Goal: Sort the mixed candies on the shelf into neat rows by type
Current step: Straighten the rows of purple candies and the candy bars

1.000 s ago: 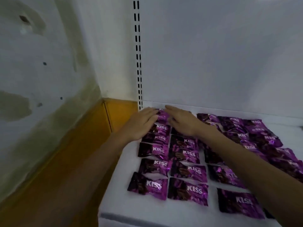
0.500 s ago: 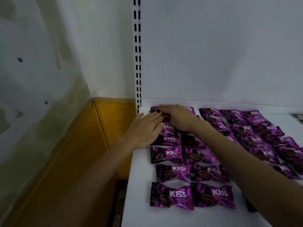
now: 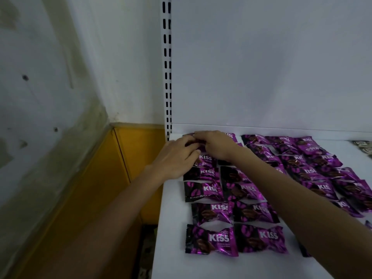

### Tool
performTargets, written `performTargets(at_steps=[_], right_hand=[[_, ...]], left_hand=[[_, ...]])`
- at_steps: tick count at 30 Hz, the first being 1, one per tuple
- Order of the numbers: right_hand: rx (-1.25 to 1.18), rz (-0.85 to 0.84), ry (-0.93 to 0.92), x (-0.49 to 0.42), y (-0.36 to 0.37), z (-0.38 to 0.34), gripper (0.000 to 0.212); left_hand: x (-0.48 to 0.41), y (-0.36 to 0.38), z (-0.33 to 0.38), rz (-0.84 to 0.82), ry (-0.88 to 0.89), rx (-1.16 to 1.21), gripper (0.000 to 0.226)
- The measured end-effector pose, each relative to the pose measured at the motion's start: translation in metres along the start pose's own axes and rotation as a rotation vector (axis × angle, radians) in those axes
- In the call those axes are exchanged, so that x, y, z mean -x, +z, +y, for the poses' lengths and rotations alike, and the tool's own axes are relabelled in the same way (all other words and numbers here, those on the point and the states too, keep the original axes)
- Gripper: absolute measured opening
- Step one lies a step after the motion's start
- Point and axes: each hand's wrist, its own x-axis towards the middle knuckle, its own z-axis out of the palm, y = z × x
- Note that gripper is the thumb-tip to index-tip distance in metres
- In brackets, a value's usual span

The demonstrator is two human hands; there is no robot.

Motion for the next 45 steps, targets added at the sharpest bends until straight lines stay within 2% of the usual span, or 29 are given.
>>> performTargets(at_steps=[2, 6, 10, 13, 17, 20, 23, 25, 28, 32, 37, 39, 43, 45], right_hand=[[-0.075, 0.006, -0.015, 0.005, 0.0, 0.003, 0.052], [-0.077, 0.037, -0.032, 0.018, -0.006, 0.006, 0.06], [-0.018, 0.11, -0.096, 0.039, -0.011, 0.007, 0.055], [-0.007, 0.13, -0.147, 0.062, -0.009, 0.002, 0.048], [-0.007, 0.164, -0.18, 0.077, -0.001, 0.0, 0.042], [0.007, 0.167, -0.187, 0.073, 0.006, 0.002, 0.042], [0.034, 0.206, -0.175, 0.065, 0.009, -0.001, 0.045], [0.044, 0.19, -0.156, 0.061, 0.009, -0.004, 0.047], [0.082, 0.131, -0.123, 0.06, 0.01, -0.005, 0.047], [0.095, 0.171, -0.116, 0.062, 0.008, -0.002, 0.044], [0.065, 0.254, -0.069, 0.061, 0.007, 0.002, 0.042], [0.07, 0.27, -0.053, 0.057, 0.004, 0.003, 0.041], [0.085, 0.194, -0.027, 0.044, 0.003, 0.006, 0.039], [0.107, 0.151, -0.025, 0.04, 0.006, 0.006, 0.04]], left_hand=[[-0.001, -0.002, 0.0, 0.035, -0.018, 0.078, 0.042], [0.002, -0.003, -0.003, 0.065, -0.004, 0.13, 0.045], [0.019, -0.006, -0.007, 0.189, 0.079, 0.202, 0.048], [0.035, -0.001, -0.01, 0.211, 0.133, 0.175, 0.052], [0.046, 0.01, -0.01, 0.15, 0.12, 0.168, 0.056], [0.048, 0.012, -0.007, 0.169, 0.105, 0.156, 0.058], [0.044, 0.01, -0.011, 0.216, 0.047, 0.104, 0.069], [0.037, 0.009, -0.014, 0.209, -0.021, 0.071, 0.063], [0.029, 0.01, -0.015, 0.099, -0.14, 0.204, 0.05], [0.026, 0.014, -0.015, 0.062, -0.122, 0.127, 0.062], [0.026, 0.013, -0.006, 0.11, -0.092, 0.006, 0.049], [0.024, 0.013, -0.006, 0.143, -0.097, 0.041, 0.048], [0.018, 0.011, -0.012, 0.241, -0.095, 0.096, 0.046], [0.013, 0.008, -0.015, 0.206, -0.075, 0.058, 0.048]])
